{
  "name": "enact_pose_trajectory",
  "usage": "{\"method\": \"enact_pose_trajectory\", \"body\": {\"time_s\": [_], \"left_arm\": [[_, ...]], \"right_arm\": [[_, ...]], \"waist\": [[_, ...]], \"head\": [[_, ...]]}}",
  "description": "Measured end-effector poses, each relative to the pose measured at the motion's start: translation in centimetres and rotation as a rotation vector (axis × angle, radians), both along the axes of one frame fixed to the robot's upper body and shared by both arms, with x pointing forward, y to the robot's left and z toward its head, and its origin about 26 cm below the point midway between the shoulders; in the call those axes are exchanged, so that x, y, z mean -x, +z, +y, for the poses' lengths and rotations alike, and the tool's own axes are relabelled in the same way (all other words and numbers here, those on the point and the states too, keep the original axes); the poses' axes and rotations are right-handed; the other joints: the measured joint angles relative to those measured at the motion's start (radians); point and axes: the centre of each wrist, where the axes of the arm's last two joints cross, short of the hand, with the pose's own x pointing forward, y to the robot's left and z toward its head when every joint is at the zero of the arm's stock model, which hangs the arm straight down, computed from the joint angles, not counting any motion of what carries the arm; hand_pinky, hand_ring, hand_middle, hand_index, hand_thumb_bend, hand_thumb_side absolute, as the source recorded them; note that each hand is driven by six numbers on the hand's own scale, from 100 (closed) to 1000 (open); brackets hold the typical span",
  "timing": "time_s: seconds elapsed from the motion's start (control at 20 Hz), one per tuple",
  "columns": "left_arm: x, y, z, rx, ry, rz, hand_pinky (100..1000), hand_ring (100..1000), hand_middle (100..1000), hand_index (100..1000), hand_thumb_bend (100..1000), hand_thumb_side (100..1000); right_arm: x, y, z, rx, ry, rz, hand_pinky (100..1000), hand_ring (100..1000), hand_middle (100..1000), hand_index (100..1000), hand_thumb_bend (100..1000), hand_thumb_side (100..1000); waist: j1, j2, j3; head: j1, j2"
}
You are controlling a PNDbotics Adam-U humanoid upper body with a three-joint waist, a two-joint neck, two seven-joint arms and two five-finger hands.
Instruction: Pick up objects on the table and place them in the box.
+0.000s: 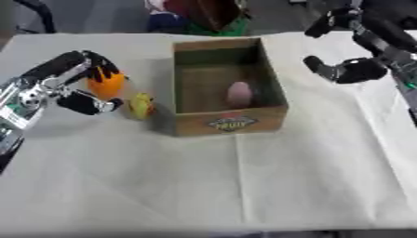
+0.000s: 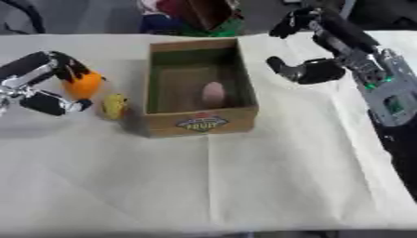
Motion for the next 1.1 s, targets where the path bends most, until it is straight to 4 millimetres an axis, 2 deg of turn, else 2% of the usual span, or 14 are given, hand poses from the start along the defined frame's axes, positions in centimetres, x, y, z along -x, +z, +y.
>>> {"method": "enact_pose_trajectory", "body": {"time_s": [0.65,0.85,1.1], "left_arm": [[-1.4,-3.3,-0.7,-0.109,-0.037,0.102,690,618,615,769,469,242],[-1.7,-3.8,-1.0,-0.113,-0.033,0.094,653,563,552,716,418,230],[-2.1,-4.8,-1.5,-0.062,0.0,-0.002,605,489,467,633,304,208]], "right_arm": [[0.0,-0.1,0.1,0.002,0.002,0.006,686,661,633,745,247,501],[0.0,-0.1,0.1,0.006,0.005,0.008,685,660,632,744,240,499],[0.0,-0.1,0.2,0.008,0.006,0.011,685,660,632,744,233,496]], "waist": [[-0.001,0.0,-0.005],[-0.001,0.0,-0.006],[-0.001,0.0,-0.007]], "head": [[0.002,0.0],[0.002,0.0],[0.002,0.0]]}}
